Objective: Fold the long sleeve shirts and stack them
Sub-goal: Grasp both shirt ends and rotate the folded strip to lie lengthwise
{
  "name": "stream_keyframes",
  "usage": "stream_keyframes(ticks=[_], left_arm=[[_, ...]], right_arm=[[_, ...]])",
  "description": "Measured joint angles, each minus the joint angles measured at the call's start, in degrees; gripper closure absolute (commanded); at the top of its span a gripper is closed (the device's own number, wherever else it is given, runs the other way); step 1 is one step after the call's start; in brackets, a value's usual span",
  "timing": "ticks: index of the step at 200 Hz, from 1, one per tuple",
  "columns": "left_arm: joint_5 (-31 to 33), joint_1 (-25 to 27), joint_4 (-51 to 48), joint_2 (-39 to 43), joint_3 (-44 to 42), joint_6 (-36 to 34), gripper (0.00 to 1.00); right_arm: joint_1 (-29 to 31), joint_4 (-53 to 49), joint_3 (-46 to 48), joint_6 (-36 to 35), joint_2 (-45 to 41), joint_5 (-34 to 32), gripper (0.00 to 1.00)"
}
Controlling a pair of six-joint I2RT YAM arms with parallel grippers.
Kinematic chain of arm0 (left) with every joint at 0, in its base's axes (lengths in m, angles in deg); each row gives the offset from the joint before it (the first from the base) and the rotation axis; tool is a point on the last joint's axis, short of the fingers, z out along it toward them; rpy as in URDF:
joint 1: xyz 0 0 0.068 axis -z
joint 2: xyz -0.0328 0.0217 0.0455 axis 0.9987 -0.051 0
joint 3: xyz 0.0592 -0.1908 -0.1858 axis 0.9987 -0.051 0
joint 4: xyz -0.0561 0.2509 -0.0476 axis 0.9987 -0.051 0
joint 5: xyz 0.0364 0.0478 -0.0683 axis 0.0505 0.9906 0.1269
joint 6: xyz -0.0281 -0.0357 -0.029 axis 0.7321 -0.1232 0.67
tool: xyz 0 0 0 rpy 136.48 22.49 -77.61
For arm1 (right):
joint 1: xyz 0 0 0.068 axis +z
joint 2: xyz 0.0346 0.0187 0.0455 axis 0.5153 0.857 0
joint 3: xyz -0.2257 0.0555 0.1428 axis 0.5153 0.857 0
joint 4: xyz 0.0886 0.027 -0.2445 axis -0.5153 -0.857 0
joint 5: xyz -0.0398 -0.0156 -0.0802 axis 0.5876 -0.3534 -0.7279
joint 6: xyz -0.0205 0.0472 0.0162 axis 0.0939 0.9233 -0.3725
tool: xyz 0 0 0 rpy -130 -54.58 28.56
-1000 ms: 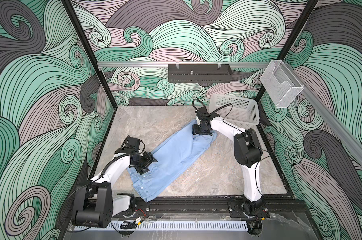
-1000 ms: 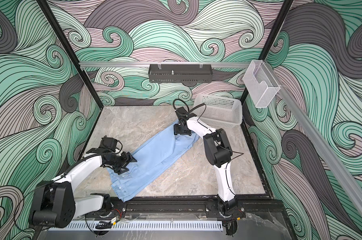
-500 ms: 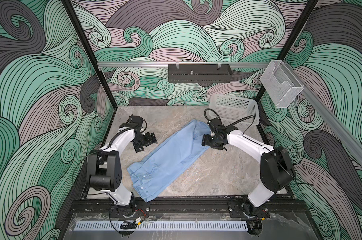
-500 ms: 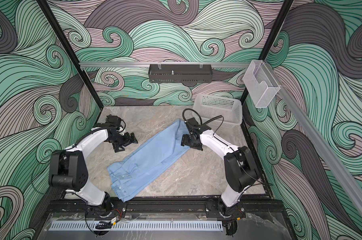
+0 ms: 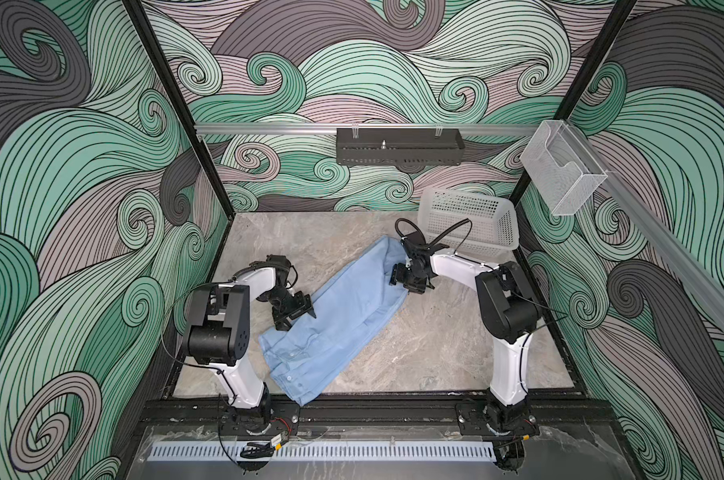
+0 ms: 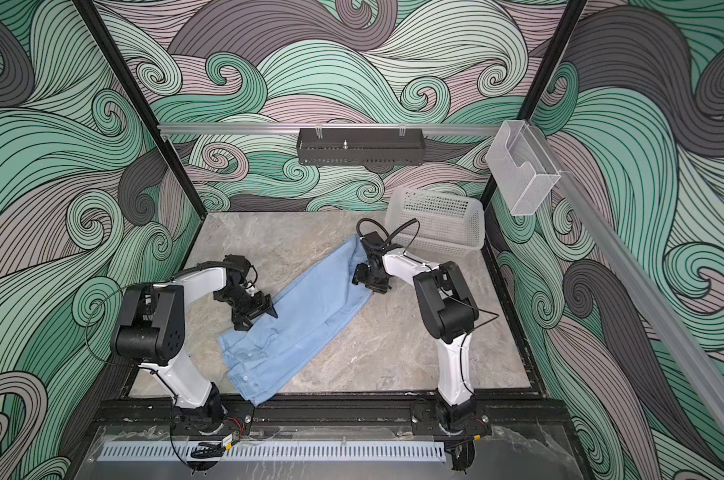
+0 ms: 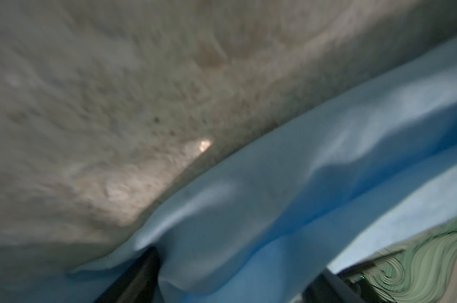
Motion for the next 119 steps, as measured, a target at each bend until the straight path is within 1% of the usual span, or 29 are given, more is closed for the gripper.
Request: stream_keyframes(ticks=[26, 45, 63, 79, 119], left_arm=[[-9.7, 1.4, 5.8, 1.2, -5.2, 6.5, 0.31], [-13.4, 5.0, 11.0, 2.2, -7.5, 12.1, 0.30], [-14.2, 8.9, 15.3, 2.4, -7.9, 17.0, 0.31], [-14.1, 11.2, 18.9, 2.4, -7.9, 20.4, 0.30], [-13.5, 14.2, 25.9, 4.1, -10.1, 27.5, 0.26]], right_arm=[[-1.1, -0.8, -10.6, -5.0, 6.9, 1.4, 0.33], [-1.7, -3.0, -18.7, -8.4, 11.8, 2.4, 0.32], [-2.0, -5.8, -27.7, -11.3, 17.0, 3.9, 0.31], [-2.1, -8.1, -34.9, -13.2, 20.9, 5.3, 0.31], [-2.1, -12.7, -45.0, -16.8, 24.3, 8.2, 0.29]])
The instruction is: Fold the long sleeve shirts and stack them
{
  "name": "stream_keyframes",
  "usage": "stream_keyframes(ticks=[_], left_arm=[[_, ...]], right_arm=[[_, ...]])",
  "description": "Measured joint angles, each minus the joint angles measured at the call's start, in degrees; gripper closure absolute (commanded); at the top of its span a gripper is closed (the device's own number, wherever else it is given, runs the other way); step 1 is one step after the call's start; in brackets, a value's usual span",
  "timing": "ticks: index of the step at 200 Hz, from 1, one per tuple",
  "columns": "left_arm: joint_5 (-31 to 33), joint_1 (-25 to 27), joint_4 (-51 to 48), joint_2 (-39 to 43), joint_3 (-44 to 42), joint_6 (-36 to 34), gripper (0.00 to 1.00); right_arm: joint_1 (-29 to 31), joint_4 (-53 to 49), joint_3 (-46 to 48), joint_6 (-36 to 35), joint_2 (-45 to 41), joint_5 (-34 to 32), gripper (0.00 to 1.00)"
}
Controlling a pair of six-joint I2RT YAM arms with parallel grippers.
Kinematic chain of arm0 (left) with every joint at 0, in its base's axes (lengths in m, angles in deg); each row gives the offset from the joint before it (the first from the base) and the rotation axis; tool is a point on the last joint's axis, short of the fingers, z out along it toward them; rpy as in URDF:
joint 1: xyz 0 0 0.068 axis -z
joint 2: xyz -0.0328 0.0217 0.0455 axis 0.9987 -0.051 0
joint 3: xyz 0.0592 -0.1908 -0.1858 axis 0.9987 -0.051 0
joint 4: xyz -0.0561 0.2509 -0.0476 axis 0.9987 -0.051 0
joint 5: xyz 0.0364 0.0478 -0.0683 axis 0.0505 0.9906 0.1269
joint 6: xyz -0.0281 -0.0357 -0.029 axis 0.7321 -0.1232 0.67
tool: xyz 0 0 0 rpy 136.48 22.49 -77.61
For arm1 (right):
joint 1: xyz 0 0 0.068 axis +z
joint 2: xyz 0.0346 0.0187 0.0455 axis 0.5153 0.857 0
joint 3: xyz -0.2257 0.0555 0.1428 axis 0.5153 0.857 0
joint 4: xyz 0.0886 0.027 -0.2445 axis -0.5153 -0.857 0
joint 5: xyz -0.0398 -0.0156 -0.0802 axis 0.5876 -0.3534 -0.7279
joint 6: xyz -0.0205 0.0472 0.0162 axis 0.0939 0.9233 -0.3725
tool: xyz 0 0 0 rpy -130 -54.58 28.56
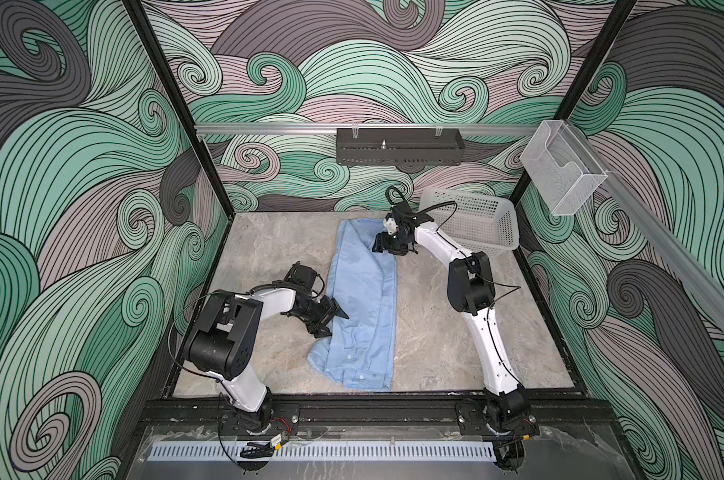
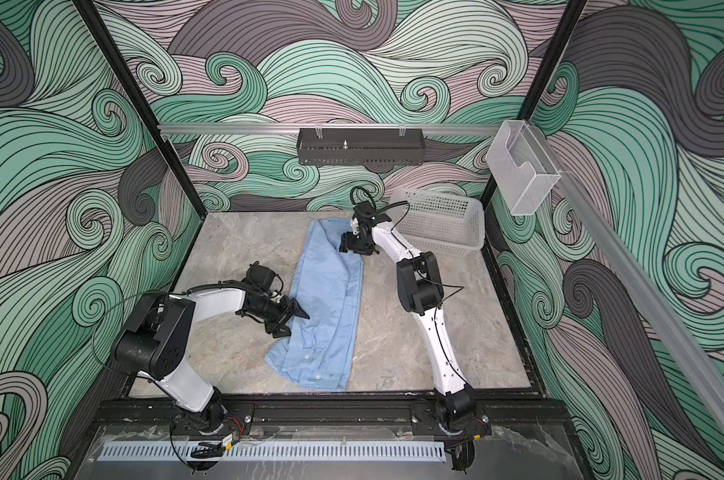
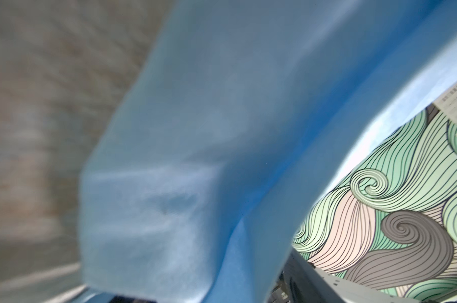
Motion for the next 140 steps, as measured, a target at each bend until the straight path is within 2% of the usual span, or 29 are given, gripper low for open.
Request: stream_keyframes(ticks=[33, 56, 72, 94, 114, 140], left_arm=[[2.9, 0.7, 0.8, 5.1, -2.1, 2.8, 0.16], [7.9, 0.7, -5.3, 13.8, -0.2, 1.9, 0.12], [11.3, 0.7, -8.8, 20.5, 2.2, 0.7, 0.13], [13.0, 0.6, -9.5, 26.2, 1.5, -0.3, 0.24], [12.3, 0.9, -7.3, 26.4, -3.8, -0.3, 0.30], [11.7, 3.1, -6.3, 25.3, -9.3, 0.6, 0.33]], right_arm=[[0.0, -3.9, -10.7, -1.2, 1.8, 0.9, 0.27], [0.0, -5.2, -8.8, -1.1, -1.9, -0.9, 0.21], [0.0, -5.9, -2.4, -0.7, -7.5, -3.3, 0.19], [0.1, -5.7, 9.7, 0.6, -18.3, -5.4, 0.20], [0.6, -2.3, 24.7, 2.5, -29.9, -5.5, 0.26], [3.9, 2.9, 41.0, 5.2, -41.1, -4.4, 0.32]])
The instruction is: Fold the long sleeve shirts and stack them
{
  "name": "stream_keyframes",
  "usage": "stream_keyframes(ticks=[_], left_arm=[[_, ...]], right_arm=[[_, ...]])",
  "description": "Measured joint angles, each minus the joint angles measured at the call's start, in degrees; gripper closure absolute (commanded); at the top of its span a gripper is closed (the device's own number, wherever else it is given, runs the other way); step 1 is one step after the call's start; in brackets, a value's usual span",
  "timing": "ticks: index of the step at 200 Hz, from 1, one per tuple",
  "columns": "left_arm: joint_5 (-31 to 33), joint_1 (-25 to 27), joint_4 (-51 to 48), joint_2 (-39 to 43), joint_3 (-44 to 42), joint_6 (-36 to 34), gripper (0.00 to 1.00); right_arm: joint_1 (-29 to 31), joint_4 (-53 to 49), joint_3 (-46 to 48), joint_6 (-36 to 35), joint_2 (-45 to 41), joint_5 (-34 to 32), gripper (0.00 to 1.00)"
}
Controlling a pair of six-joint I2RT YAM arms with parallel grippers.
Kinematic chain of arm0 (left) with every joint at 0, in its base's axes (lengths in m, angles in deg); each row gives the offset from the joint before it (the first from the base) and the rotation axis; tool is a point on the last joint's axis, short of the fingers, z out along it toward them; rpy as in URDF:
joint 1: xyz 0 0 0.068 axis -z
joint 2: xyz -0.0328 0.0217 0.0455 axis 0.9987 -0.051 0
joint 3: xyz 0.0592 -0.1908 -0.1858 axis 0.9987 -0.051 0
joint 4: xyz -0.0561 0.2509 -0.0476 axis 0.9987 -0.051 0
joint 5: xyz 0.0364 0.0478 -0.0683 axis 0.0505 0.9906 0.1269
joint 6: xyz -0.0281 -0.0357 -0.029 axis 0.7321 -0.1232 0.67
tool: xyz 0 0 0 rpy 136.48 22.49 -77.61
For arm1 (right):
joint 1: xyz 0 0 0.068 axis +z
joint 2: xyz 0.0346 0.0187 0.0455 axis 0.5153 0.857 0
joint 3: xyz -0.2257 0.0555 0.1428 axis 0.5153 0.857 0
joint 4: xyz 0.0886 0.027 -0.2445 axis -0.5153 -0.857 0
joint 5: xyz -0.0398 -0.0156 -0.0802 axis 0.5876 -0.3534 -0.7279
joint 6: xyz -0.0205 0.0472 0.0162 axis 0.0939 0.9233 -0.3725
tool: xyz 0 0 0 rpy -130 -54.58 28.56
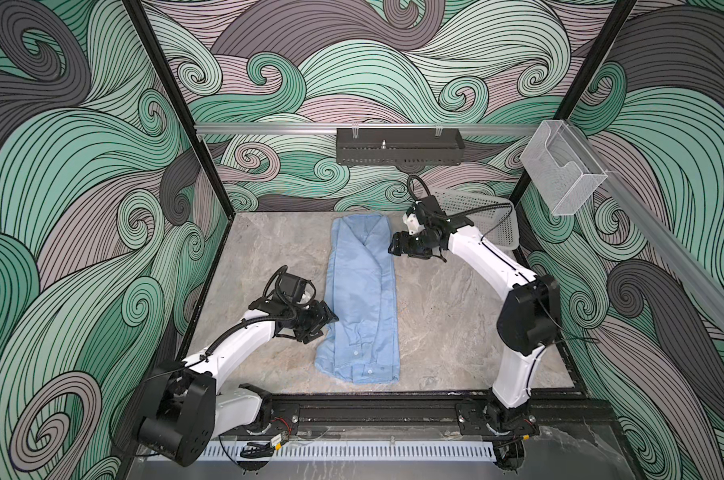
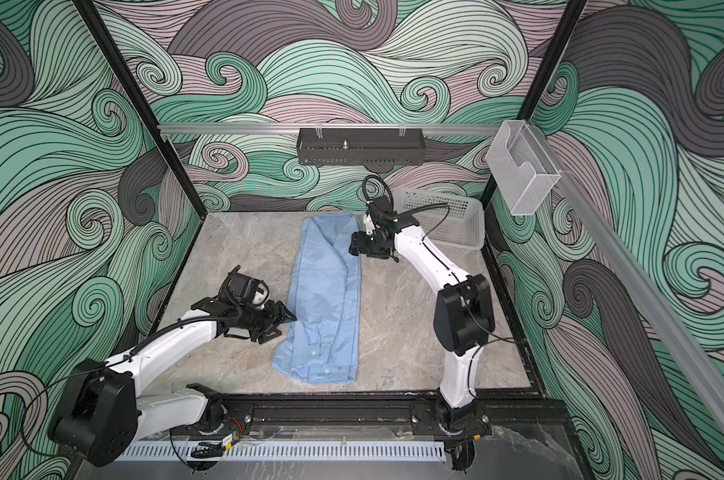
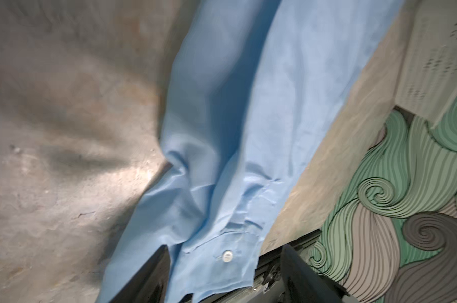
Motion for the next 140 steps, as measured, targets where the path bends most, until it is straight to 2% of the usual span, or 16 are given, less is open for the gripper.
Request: stream_keyframes(ticks=[34, 69, 123, 140], left_arm=[[-0.3, 1.0, 2.5, 3.3, -5.0, 1.5, 0.34], [0.4, 1.0, 2.8, 8.5, -10.9, 2.7, 0.40], [-0.1, 1.0, 5.4, 10.8, -17.0, 4.3, 0.48], [-0.6, 1.0, 7.0, 12.6, -19.0, 5.0, 0.51]], right_arm=[[8.3, 5.1, 10.3, 1.6, -2.5, 2.7, 0.36], [15.6, 8.5, 10.7, 1.6, 1.7, 4.6, 0.44], [16.3, 12.0, 7.5, 2.1, 15.0, 4.4, 0.56], [15.8, 12.2, 6.0, 2.6, 16.4, 4.2, 0.59]])
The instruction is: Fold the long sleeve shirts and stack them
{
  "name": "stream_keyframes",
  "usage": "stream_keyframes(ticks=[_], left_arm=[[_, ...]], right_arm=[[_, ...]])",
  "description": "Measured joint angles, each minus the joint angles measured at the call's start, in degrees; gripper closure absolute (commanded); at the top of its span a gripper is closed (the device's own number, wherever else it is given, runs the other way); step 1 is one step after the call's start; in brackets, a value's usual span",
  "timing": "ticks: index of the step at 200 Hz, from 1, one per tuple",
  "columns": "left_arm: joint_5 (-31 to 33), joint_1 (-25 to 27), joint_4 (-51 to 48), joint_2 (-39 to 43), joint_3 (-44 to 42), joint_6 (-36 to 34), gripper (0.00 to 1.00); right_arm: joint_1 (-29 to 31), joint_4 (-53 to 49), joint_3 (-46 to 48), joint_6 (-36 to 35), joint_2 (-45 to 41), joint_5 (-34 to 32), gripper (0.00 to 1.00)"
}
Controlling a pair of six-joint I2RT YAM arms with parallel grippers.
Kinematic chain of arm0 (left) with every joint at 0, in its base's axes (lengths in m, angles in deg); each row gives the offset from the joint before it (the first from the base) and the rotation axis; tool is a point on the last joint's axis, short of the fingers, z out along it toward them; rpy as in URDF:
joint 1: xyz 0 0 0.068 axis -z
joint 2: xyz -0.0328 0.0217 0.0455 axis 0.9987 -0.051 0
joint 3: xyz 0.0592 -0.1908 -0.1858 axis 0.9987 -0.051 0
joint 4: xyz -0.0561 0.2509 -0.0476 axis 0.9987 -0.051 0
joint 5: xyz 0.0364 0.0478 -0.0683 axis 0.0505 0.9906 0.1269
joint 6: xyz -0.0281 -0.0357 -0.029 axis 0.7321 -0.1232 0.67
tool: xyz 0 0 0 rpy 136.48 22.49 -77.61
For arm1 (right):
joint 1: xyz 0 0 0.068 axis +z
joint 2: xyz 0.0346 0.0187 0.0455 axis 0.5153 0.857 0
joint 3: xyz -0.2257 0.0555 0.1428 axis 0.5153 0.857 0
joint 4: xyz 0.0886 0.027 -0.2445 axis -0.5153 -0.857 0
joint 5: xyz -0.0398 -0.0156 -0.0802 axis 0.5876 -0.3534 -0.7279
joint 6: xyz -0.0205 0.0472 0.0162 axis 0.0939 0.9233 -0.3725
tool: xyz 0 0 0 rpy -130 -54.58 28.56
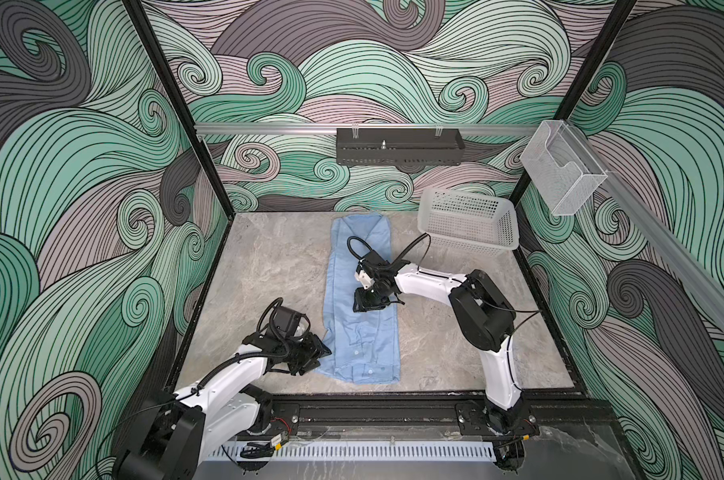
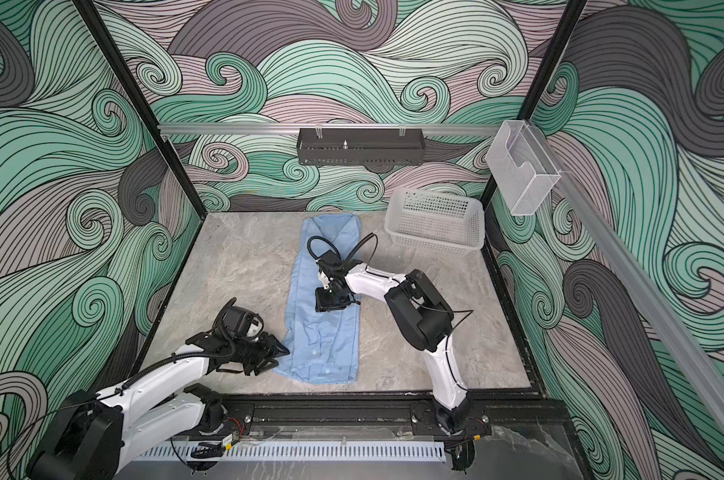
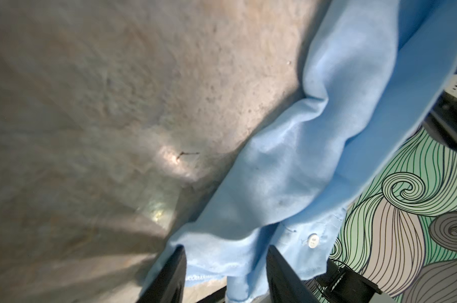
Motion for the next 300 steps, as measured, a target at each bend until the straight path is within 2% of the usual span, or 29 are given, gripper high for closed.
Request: stream_keyframes(ticks=[73, 79, 92, 115, 140, 172, 212, 249, 273, 300], left_arm=[[-1.5, 0.0, 0.5, 9.0, -6.2, 2.0, 0.65], [-1.6, 0.0, 0.1, 9.9, -6.6, 2.2, 0.62], [-1.8, 0.0, -0.8, 12.2, -6.9, 2.6, 0.50], [-1.4, 0.2, -3.9, 16.1, -6.3, 3.6, 0.36], [0.5, 0.4, -10.4, 19.3, -2.3, 3.0, 0.29], [2.2, 0.4, -13.2, 23.3, 1.1, 4.0, 0.26], [3.9, 0.4, -15.5, 27.2, -1.6, 7.1, 0.21], [4.2, 0.5, -16.1, 29.1, -5.2, 9.2, 0.19], [3.3, 0.8, -13.1, 28.7, -6.6, 10.0, 0.26], [1.4, 1.0, -8.6, 25.7, -7.7, 9.9, 0.32]], right_arm=[[-1.5, 0.0, -3.2, 3.1, 2.3, -3.3, 0.59], [-1.6, 0.0, -3.3, 3.1, 2.3, -3.4, 0.57], [-1.9, 0.0, -3.3, 3.0, 2.2, -3.3, 0.54], [-1.9, 0.9, -1.6, 2.3, 0.3, -3.3, 0.42], [-2.1, 1.0, 4.0, 2.5, -8.9, -3.7, 0.33], [-2.3, 1.2, 10.3, 5.3, -26.0, -5.1, 0.31], [-2.2, 2.9, 30.2, 12.7, -46.6, -6.4, 0.28], [-1.9, 1.9, 47.3, 18.6, -57.0, -6.5, 0.27], [-1.8, 2.8, 54.4, 21.9, -61.9, -5.8, 0.27], [-1.6, 6.4, 59.7, 25.5, -62.9, -3.7, 0.29]])
